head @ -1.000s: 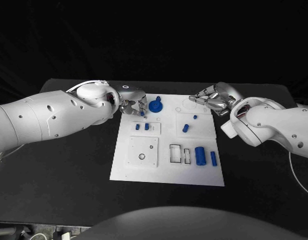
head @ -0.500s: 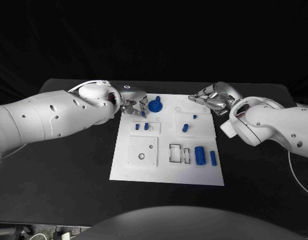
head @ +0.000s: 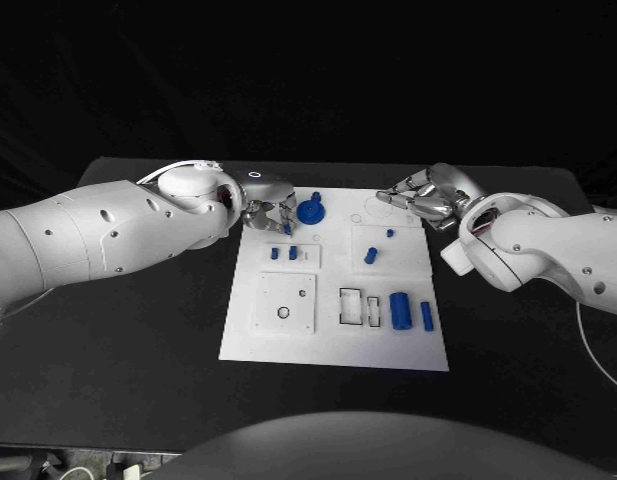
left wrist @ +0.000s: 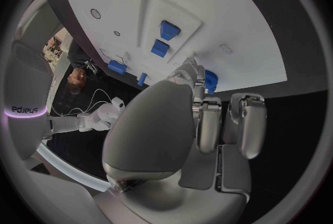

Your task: Assemble the parts on the task board

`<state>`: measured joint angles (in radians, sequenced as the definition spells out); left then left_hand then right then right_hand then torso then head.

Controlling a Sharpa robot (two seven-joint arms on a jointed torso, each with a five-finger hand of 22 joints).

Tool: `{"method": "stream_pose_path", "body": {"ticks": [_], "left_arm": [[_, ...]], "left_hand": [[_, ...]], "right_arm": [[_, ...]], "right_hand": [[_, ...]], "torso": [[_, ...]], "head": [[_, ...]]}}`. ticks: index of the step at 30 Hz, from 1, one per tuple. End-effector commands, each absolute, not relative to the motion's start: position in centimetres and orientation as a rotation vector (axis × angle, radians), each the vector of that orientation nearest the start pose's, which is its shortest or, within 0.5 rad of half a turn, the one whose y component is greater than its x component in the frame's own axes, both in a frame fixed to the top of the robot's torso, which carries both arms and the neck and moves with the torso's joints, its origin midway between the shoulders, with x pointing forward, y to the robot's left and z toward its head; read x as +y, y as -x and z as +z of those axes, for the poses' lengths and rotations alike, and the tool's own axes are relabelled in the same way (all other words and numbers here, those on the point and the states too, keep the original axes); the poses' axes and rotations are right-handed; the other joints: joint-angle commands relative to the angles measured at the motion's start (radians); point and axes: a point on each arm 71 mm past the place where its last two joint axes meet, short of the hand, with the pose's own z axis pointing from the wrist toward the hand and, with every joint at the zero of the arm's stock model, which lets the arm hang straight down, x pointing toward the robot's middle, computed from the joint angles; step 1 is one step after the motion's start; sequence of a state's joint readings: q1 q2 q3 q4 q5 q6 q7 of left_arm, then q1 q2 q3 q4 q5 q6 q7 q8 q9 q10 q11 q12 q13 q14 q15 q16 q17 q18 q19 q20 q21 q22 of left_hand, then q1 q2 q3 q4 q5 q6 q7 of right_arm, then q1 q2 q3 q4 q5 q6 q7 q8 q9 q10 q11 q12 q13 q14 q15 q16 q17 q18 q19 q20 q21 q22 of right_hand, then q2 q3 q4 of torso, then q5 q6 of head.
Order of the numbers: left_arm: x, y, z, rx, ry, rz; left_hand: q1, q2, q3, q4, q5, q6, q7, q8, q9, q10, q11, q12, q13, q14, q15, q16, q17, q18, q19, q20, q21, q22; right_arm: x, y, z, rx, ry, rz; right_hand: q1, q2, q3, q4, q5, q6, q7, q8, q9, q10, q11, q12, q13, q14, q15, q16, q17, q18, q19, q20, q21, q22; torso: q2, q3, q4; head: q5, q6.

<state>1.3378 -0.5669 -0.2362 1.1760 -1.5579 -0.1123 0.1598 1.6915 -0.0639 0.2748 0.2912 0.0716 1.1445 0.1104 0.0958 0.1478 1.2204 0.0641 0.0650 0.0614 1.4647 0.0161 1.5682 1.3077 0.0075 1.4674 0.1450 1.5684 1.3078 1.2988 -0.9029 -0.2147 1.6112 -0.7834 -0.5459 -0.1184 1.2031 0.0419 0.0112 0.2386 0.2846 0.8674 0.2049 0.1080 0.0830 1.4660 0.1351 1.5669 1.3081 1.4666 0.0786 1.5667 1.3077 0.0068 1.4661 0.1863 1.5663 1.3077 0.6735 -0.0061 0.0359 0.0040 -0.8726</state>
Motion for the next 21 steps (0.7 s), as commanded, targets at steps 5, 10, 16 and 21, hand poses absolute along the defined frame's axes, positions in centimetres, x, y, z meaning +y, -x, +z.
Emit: {"method": "stream_pose_path", "body": {"ticks": [5,10,16,21], "left_arm": [[14.28,-53.09,-20.96,1.824,-0.653,-0.653],[14.1,-53.05,-21.04,1.835,-0.655,-0.656],[14.09,-53.08,-21.09,1.839,-0.653,-0.651],[14.05,-53.09,-21.18,1.844,-0.653,-0.649]], "left_hand": [[-0.002,0.004,0.006,-0.001,0.003,-0.002,0.005,0.001,0.002,-0.01,0.0,-0.004,-0.002,0.106,-0.003,0.003,0.263,-0.007,0.103,-0.008,0.002,0.263],[-0.002,0.005,0.007,-0.001,0.004,-0.002,0.005,0.0,0.001,-0.011,0.001,-0.004,-0.001,0.106,-0.002,0.003,0.263,-0.007,0.103,-0.008,0.002,0.263],[-0.001,0.005,0.009,-0.002,0.004,-0.003,0.005,-0.001,0.001,-0.011,0.001,-0.004,-0.001,0.106,-0.002,0.003,0.263,-0.007,0.103,-0.008,0.002,0.263],[-0.001,0.005,0.009,-0.002,0.004,-0.003,0.005,-0.001,0.001,-0.011,0.001,-0.004,-0.001,0.106,-0.002,0.003,0.263,-0.007,0.103,-0.008,0.002,0.263]], "right_arm": [[-22.51,-46.85,-19.83,1.738,-0.542,0.804],[-22.47,-46.85,-19.83,1.739,-0.541,0.805],[-22.48,-46.83,-19.83,1.74,-0.542,0.805],[-22.46,-46.83,-19.84,1.741,-0.541,0.805]], "right_hand": [[0.004,0.001,-0.005,0.001,0.001,0.003,0.0,0.003,0.001,0.105,-0.001,0.004,0.263,0.104,0.0,0.004,0.263,-0.007,0.105,0.002,0.004,0.263],[0.004,0.001,-0.005,0.001,0.001,0.003,0.0,0.003,0.001,0.105,-0.001,0.004,0.263,0.104,0.0,0.004,0.263,-0.007,0.105,0.002,0.004,0.263],[0.004,0.001,-0.005,0.001,0.001,0.003,0.0,0.003,0.001,0.105,-0.001,0.004,0.263,0.104,0.0,0.004,0.263,-0.007,0.105,0.002,0.004,0.263],[0.004,0.001,-0.005,0.001,0.001,0.003,0.0,0.003,0.001,0.105,-0.001,0.004,0.263,0.104,0.0,0.004,0.263,-0.007,0.105,0.002,0.004,0.263]], "torso": [[0.0,0.0001,0.0009],[0.0,-0.0003,-0.0007],[0.001,-0.0001,0.0004],[0.0,-0.0003,0.0001]], "head": [[-0.001,0.0],[-0.001,0.0],[-0.001,0.0],[-0.001,0.0]]}}
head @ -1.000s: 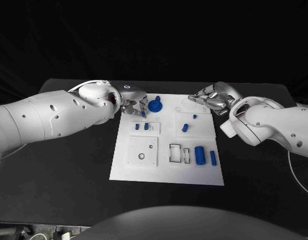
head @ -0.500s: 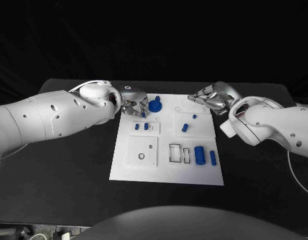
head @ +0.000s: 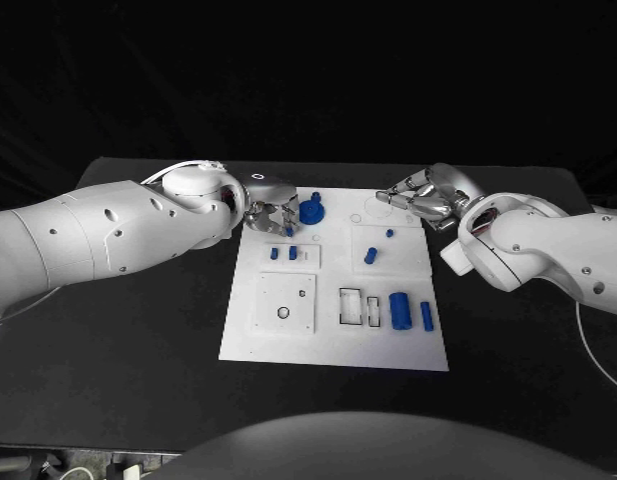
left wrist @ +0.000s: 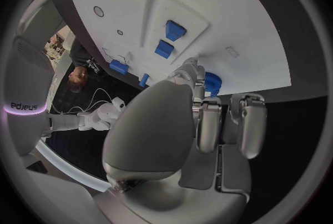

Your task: Assemble the parts on the task board

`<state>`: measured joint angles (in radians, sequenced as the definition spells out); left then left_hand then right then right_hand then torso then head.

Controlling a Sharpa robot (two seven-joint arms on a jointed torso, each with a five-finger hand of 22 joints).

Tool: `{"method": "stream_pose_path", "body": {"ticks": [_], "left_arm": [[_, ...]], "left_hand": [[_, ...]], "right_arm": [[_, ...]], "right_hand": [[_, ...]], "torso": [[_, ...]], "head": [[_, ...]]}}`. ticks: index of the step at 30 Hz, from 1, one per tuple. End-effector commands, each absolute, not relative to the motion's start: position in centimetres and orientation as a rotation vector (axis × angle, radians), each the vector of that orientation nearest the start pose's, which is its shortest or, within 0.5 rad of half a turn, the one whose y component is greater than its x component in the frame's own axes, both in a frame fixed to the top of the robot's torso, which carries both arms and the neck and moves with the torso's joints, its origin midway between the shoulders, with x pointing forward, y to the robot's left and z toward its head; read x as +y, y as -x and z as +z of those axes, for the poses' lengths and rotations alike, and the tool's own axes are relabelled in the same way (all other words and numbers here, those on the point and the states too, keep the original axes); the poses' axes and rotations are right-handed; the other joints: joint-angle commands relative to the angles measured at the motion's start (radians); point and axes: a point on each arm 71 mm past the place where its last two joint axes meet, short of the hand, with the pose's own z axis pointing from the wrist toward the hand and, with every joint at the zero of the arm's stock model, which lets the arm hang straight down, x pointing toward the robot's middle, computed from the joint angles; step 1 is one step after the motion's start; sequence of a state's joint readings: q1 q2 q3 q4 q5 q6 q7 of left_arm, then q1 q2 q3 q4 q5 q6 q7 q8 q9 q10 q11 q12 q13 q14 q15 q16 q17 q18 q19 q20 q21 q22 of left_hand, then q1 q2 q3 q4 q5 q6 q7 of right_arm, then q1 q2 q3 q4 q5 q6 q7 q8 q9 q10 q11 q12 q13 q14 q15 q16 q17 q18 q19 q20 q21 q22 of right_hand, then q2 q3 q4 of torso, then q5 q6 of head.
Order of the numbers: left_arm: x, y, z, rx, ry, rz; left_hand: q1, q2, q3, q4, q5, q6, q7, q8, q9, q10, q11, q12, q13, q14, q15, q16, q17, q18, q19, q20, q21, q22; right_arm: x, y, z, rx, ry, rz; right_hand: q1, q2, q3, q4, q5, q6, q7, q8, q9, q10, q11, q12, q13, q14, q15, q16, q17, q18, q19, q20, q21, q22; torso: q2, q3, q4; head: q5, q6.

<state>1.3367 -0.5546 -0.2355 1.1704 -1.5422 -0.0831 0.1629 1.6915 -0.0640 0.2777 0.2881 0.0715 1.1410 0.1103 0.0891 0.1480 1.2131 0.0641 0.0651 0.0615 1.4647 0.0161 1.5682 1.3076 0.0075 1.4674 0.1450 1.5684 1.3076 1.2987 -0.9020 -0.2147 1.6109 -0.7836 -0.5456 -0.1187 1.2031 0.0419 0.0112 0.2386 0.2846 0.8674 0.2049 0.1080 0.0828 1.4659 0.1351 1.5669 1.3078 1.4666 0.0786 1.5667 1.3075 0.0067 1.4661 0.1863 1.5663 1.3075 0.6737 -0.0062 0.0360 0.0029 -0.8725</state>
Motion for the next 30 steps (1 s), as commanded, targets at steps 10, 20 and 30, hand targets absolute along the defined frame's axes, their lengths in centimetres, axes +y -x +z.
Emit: {"method": "stream_pose_path", "body": {"ticks": [10,20,30], "left_arm": [[14.0,-53.08,-21.36,1.856,-0.663,-0.636],[14.17,-53.17,-21.43,1.864,-0.658,-0.623],[14.22,-53.19,-21.5,1.87,-0.658,-0.619]], "left_hand": [[0.002,0.004,0.01,-0.001,0.004,-0.001,0.006,0.005,0.0,-0.006,0.001,-0.004,-0.001,0.106,-0.001,0.003,0.263,-0.007,0.103,-0.008,0.002,0.263],[0.003,0.002,0.013,0.0,0.003,-0.004,0.007,0.002,-0.001,-0.008,0.003,-0.004,-0.001,0.106,-0.001,0.003,0.263,-0.007,0.103,-0.008,0.002,0.263],[0.002,-0.002,0.019,0.001,0.003,-0.011,0.012,-0.002,-0.003,-0.017,0.009,-0.005,-0.002,0.106,0.005,0.003,0.263,-0.007,0.103,-0.008,0.002,0.263]], "right_arm": [[-22.44,-46.82,-19.86,1.745,-0.54,0.806],[-22.43,-46.83,-19.86,1.745,-0.54,0.806],[-22.37,-46.84,-19.87,1.747,-0.539,0.807]], "right_hand": [[0.005,0.001,-0.007,0.001,0.002,0.004,0.0,0.004,0.002,0.105,-0.001,0.004,0.263,0.104,0.0,0.004,0.263,-0.007,0.105,0.002,0.004,0.263],[0.005,0.001,-0.007,0.001,0.002,0.004,0.0,0.004,0.002,0.105,-0.001,0.004,0.263,0.104,0.0,0.004,0.263,-0.007,0.105,0.002,0.004,0.263],[0.005,0.001,-0.008,0.001,0.002,0.005,0.0,0.004,0.002,0.105,-0.001,0.004,0.263,0.104,0.0,0.004,0.263,-0.007,0.105,0.002,0.004,0.263]], "torso": [[0.0,-0.0001,0.0005],[0.0,-0.0004,-0.0001],[0.0,-0.0003,0.0004]], "head": [[0.0,0.0],[0.002,0.0],[0.001,0.0]]}}
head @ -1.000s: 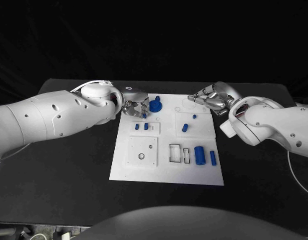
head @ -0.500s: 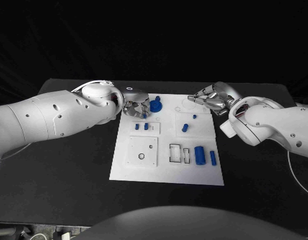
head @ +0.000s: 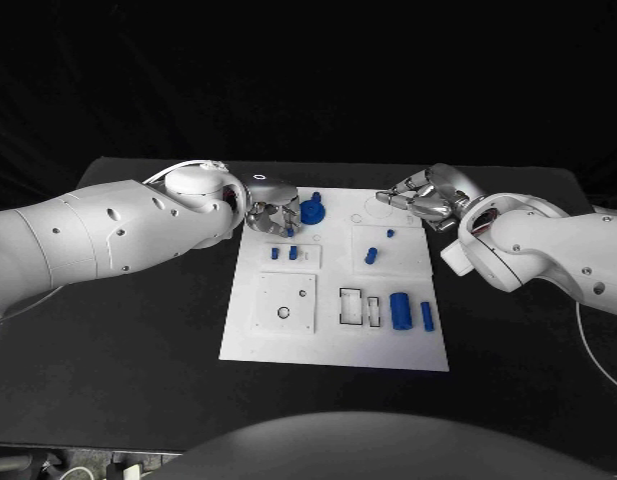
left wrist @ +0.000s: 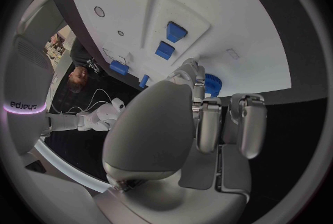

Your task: Assemble the parts on the task board

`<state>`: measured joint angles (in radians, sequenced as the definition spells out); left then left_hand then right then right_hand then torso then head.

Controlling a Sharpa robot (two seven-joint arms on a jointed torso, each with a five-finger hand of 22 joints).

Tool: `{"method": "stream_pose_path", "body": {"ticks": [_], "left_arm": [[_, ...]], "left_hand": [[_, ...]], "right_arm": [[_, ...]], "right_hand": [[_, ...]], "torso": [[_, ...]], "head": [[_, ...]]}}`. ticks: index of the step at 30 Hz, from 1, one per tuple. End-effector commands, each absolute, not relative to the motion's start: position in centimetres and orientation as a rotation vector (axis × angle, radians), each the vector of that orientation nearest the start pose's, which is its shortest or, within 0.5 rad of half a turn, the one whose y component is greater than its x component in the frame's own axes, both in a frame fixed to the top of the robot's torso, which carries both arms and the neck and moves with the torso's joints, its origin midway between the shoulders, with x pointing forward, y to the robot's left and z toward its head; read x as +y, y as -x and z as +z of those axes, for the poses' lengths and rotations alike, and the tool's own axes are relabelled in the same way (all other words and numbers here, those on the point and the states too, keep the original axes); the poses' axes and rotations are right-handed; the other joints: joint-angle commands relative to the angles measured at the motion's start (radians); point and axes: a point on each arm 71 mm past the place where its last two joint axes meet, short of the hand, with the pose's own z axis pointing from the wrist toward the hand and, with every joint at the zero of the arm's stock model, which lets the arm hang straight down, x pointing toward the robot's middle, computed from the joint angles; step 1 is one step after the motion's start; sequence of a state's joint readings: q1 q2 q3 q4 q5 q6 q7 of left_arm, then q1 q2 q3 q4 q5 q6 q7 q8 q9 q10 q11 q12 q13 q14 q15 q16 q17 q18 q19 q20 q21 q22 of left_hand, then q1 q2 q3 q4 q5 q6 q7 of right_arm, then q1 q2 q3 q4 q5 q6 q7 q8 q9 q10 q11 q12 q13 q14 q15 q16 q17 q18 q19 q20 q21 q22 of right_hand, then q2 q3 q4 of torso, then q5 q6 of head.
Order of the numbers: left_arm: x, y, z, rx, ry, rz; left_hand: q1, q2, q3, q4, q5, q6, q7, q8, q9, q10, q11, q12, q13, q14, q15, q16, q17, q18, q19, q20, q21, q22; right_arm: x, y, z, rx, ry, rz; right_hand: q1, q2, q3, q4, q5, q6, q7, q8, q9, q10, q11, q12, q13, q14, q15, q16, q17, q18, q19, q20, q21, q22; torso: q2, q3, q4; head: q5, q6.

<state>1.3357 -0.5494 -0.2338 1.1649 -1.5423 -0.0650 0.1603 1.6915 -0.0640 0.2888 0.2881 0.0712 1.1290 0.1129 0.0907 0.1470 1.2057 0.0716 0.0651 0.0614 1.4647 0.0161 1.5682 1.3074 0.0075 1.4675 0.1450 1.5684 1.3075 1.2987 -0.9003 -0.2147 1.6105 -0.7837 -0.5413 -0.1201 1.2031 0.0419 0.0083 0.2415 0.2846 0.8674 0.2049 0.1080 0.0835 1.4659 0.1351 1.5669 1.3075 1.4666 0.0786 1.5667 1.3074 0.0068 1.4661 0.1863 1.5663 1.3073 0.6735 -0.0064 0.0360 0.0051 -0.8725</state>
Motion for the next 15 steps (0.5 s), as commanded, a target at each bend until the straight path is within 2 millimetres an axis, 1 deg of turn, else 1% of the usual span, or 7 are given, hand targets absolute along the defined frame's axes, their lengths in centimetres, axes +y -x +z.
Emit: {"method": "stream_pose_path", "body": {"ticks": [1,6,11,15], "left_arm": [[14.22,-53.19,-21.5,1.871,-0.658,-0.619],[14.26,-53.22,-21.55,1.877,-0.658,-0.615],[14.4,-53.38,-21.56,1.878,-0.656,-0.61],[14.44,-53.44,-21.57,1.879,-0.655,-0.608]], "left_hand": [[0.001,-0.003,0.009,0.001,0.003,-0.001,0.011,-0.005,-0.002,-0.012,0.003,-0.005,-0.002,0.106,0.006,0.003,0.263,-0.008,0.103,-0.008,0.002,0.263],[-0.001,-0.007,0.014,0.001,0.003,-0.008,0.016,-0.009,-0.004,-0.023,0.01,-0.005,-0.002,0.106,0.012,0.003,0.263,-0.008,0.103,-0.007,0.002,0.263],[-0.001,-0.008,0.015,0.001,0.003,-0.009,0.016,-0.01,-0.005,-0.026,0.01,-0.006,-0.002,0.106,0.013,0.003,0.263,-0.008,0.103,-0.007,0.002,0.263],[-0.001,-0.008,0.016,0.001,0.003,-0.009,0.016,-0.01,-0.005,-0.026,0.01,-0.006,-0.002,0.106,0.013,0.003,0.263,-0.008,0.103,-0.007,0.002,0.263]], "right_arm": [[-22.36,-46.84,-19.87,1.747,-0.539,0.807],[-22.34,-46.84,-19.88,1.748,-0.538,0.807],[-22.34,-46.84,-19.88,1.748,-0.538,0.807],[-22.35,-46.83,-19.89,1.749,-0.539,0.806]], "right_hand": [[0.005,0.001,-0.005,-0.002,0.002,0.005,0.0,0.004,0.001,0.105,-0.001,0.004,0.263,0.104,0.0,0.004,0.263,-0.007,0.105,0.002,0.004,0.264],[0.005,0.001,-0.005,-0.002,0.002,0.005,0.0,0.004,0.001,0.105,-0.001,0.004,0.263,0.104,0.0,0.004,0.263,-0.007,0.105,0.002,0.004,0.264],[0.005,0.001,-0.005,-0.002,0.002,0.005,0.0,0.004,0.001,0.105,-0.001,0.004,0.263,0.104,0.0,0.004,0.263,-0.007,0.105,0.002,0.004,0.264],[0.005,0.001,-0.005,-0.002,0.002,0.005,0.0,0.004,0.001,0.105,-0.001,0.004,0.263,0.104,0.0,0.004,0.263,-0.007,0.105,0.002,0.004,0.264]], "torso": [[0.0,-0.0002,0.0004],[0.001,-0.0003,0.0004],[0.0,-0.0002,-0.0005],[0.0,0.0,0.0004]], "head": [[-0.001,0.0],[-0.001,0.0],[0.0,0.0],[-0.001,0.0]]}}
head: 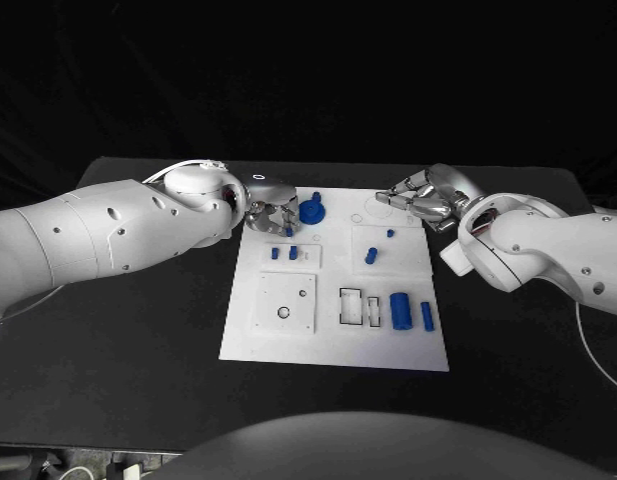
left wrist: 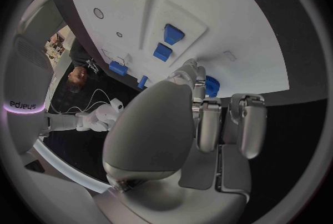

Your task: Assemble the parts on the task board

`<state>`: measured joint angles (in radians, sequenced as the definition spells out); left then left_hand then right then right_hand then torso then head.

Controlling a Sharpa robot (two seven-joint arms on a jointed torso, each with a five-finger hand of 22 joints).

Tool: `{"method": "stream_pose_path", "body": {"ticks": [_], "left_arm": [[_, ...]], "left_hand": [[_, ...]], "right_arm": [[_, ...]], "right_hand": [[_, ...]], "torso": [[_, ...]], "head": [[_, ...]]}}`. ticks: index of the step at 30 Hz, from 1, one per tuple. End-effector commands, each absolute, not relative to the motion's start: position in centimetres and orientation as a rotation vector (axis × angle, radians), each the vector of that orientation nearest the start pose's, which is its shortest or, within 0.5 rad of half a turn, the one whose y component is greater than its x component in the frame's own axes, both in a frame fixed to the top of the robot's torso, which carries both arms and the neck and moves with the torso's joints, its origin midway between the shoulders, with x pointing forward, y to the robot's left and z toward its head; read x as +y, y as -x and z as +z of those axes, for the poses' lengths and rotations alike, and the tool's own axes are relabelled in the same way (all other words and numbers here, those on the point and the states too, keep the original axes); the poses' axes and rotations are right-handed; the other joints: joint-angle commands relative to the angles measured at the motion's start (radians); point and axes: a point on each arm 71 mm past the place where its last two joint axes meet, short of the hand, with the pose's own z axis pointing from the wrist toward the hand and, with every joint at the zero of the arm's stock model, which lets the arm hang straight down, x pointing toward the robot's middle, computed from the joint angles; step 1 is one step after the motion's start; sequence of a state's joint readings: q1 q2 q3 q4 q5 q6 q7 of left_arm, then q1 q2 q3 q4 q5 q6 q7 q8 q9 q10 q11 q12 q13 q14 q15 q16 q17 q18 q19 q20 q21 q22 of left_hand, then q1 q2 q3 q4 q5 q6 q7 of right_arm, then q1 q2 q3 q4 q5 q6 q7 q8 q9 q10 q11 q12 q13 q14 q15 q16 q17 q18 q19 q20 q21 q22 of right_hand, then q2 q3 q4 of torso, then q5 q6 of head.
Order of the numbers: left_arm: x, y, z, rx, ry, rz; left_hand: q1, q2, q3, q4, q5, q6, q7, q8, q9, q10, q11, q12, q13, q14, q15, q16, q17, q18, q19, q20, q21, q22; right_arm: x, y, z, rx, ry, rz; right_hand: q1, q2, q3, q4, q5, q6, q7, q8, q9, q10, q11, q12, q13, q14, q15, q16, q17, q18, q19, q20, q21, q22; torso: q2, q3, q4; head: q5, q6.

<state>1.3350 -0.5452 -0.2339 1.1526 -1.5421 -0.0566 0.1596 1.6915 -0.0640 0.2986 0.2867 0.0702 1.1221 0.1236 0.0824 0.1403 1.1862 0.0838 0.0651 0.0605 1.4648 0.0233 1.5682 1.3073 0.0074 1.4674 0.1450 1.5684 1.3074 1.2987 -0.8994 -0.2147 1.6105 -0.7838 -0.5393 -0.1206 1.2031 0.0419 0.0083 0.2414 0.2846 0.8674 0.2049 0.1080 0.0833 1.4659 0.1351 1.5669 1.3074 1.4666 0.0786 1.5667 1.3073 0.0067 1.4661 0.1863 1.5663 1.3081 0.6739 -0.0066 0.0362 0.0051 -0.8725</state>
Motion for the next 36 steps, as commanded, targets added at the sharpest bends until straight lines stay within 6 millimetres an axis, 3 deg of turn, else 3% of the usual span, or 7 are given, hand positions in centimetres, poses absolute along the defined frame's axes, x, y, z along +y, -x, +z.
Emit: {"method": "stream_pose_path", "body": {"ticks": [1,11,16,20,26,36], "left_arm": [[14.4,-53.4,-21.6,1.879,-0.655,-0.608],[14.7,-53.5,-21.6,1.883,-0.654,-0.606],[14.7,-53.5,-21.5,1.876,-0.648,-0.602],[14.8,-53.6,-21.5,1.874,-0.639,-0.59],[15.0,-53.7,-21.3,1.839,-0.623,-0.592],[15.6,-53.6,-20.4,1.723,-0.572,-0.641]], "left_hand": [[-0.001,-0.008,0.006,0.002,0.004,-0.002,0.005,-0.002,0.002,-0.007,-0.002,-0.006,-0.001,0.106,0.006,0.003,0.263,-0.007,0.103,-0.007,0.002,0.263],[0.0,-0.008,0.009,0.002,0.004,-0.001,0.003,-0.001,0.002,-0.008,-0.004,-0.005,-0.001,0.106,0.006,0.003,0.263,-0.007,0.103,-0.007,0.002,0.263],[-0.018,-0.026,0.008,0.005,0.003,-0.028,0.01,-0.014,-0.005,-0.04,0.005,-0.006,-0.001,0.106,0.012,0.003,0.263,-0.007,0.103,-0.005,0.002,0.263],[-0.082,-0.076,-0.016,0.006,0.002,-0.128,0.024,-0.02,-0.034,-0.107,0.016,-0.004,0.0,0.106,0.02,0.003,0.263,-0.007,0.103,0.001,0.002,0.263],[-0.16,-0.105,-0.083,0.004,0.002,-0.274,0.016,-0.018,-0.072,-0.128,0.026,-0.001,0.002,0.105,0.025,0.002,0.262,-0.007,0.103,0.005,0.002,0.263],[-0.253,-0.129,-0.222,0.009,0.009,-0.327,0.029,-0.01,-0.073,-0.182,0.032,-0.002,0.002,0.089,0.028,-0.018,0.219,-0.007,0.103,0.009,0.002,0.263]], "right_arm": [[-22.3,-46.8,-19.9,1.749,-0.539,0.806],[-22.3,-46.8,-19.9,1.751,-0.538,0.806],[-22.4,-46.8,-19.9,1.751,-0.538,0.805],[-22.4,-46.8,-19.9,1.75,-0.538,0.805],[-22.4,-46.8,-19.9,1.749,-0.539,0.804],[-22.5,-46.8,-19.9,1.746,-0.54,0.803]], "right_hand": [[0.005,0.001,-0.005,-0.002,0.002,0.005,0.0,0.004,0.001,0.105,-0.001,0.004,0.263,0.104,0.0,0.004,0.263,-0.007,0.105,0.002,0.004,0.263],[0.005,0.001,-0.005,-0.002,0.002,0.005,0.0,0.004,0.001,0.105,-0.001,0.004,0.263,0.104,0.0,0.004,0.263,-0.007,0.105,0.002,0.004,0.263],[0.005,0.002,-0.006,-0.001,0.002,0.006,0.0,0.005,0.001,0.105,-0.002,0.004,0.263,0.104,0.0,0.004,0.263,-0.007,0.105,0.002,0.004,0.263],[0.005,0.002,-0.006,-0.001,0.002,0.006,0.0,0.005,0.001,0.105,-0.002,0.004,0.263,0.104,0.0,0.004,0.263,-0.007,0.105,0.002,0.004,0.263],[0.005,0.002,-0.006,-0.001,0.002,0.006,0.0,0.005,0.001,0.105,-0.002,0.004,0.263,0.104,0.0,0.004,0.263,-0.007,0.105,0.002,0.004,0.263],[0.005,0.002,-0.006,-0.001,0.002,0.006,0.0,0.005,0.001,0.105,-0.002,0.004,0.263,0.104,0.0,0.004,0.263,-0.007,0.105,0.002,0.004,0.263]], "torso": [[0.0,0.0003,0.0003],[0.0,0.0003,-0.0001],[0.0,-0.0002,-0.0003],[0.0,0.0003,0.0005],[0.0,-0.0001,0.0014],[0.0,-0.0012,0.0004]], "head": [[-0.001,0.0],[-0.001,0.0],[-0.002,0.0],[-0.002,0.0],[-0.002,0.0],[-0.006,0.003]]}}
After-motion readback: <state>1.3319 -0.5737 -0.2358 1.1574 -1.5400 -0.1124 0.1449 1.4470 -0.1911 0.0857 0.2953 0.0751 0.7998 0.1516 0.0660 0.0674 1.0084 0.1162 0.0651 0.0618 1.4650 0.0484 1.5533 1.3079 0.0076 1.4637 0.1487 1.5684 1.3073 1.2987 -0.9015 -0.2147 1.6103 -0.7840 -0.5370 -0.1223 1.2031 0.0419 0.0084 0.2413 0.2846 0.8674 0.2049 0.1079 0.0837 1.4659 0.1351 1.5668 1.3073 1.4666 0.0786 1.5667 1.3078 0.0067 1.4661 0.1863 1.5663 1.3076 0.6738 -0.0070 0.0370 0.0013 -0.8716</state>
